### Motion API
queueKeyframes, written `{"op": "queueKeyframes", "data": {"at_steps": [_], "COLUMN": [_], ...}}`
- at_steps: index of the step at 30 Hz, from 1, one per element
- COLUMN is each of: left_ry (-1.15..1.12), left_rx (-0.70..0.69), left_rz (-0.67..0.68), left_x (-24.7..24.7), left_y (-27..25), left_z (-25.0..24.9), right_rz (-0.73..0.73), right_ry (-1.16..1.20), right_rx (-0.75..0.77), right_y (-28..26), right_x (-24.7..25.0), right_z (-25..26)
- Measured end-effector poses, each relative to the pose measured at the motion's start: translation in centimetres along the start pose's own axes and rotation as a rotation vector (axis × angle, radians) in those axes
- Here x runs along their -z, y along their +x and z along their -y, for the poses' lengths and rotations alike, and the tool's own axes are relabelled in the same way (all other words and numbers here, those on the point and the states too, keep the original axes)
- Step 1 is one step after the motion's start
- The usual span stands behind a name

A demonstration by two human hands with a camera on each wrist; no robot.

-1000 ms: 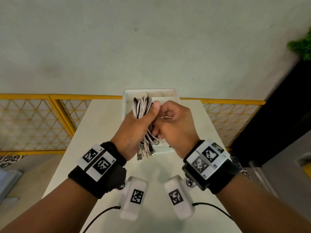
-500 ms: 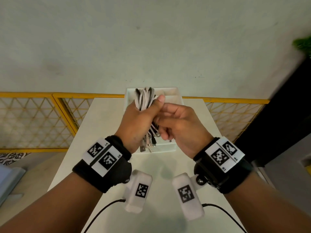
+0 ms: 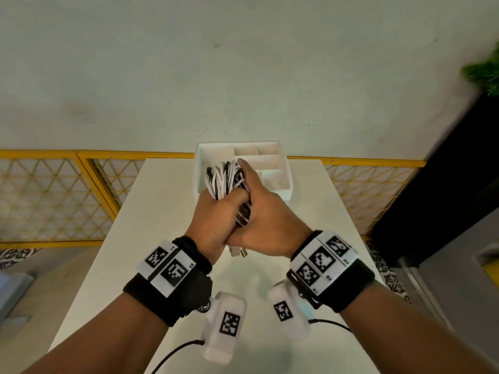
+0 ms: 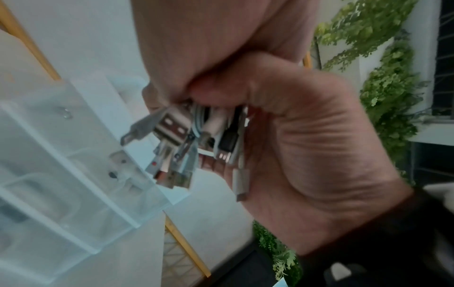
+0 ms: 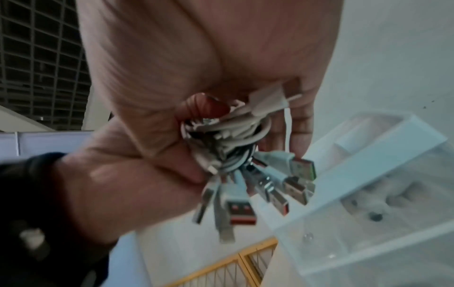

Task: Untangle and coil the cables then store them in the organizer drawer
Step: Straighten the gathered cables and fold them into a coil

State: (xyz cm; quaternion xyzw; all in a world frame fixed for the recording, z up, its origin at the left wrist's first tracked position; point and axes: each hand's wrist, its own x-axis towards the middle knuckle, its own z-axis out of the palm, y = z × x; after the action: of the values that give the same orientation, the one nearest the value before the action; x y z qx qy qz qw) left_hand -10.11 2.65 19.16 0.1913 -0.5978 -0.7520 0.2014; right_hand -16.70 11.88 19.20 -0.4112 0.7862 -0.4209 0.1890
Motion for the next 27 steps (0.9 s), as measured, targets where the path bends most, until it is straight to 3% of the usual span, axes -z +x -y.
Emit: {"op": "queueKeyframes", "data": {"at_steps": [3, 7, 10, 14, 21, 24, 27], "left_ry": [-0.015, -0.007, 0.052, 0.109, 0.178, 0.26, 0.48], "left_rx": [0.046, 0.106, 0.136, 0.228, 0.306, 0.311, 0.297], "left_rz": [0.022, -0.046, -0.183, -0.18, -0.182, -0.207, -0.19], "left_x": [0.3, 0.9, 1.7, 2.7, 2.9, 2.9, 3.4], "left_y": [0.0, 0.3, 0.6, 0.5, 1.3, 1.4, 1.3], "left_z": [0.8, 2.3, 4.0, 5.3, 7.2, 7.9, 8.1], "right_rz": [-0.105, -0.109, -0.082, 0.0, 0.086, 0.091, 0.133], "right_ry": [0.002, 0.098, -0.066, -0.302, -0.005, -0.029, -0.13], "right_rx": [0.018, -0.049, -0.123, -0.163, -0.204, -0.223, -0.221], "right_y": [0.4, 0.7, 0.7, 0.3, 0.3, 0.4, 0.3], "right_x": [-1.1, -1.7, -2.1, -2.5, -3.1, -3.6, -4.0], "right_z": [-1.1, -2.4, -3.3, -4.3, -6.7, -7.6, -8.3]}}
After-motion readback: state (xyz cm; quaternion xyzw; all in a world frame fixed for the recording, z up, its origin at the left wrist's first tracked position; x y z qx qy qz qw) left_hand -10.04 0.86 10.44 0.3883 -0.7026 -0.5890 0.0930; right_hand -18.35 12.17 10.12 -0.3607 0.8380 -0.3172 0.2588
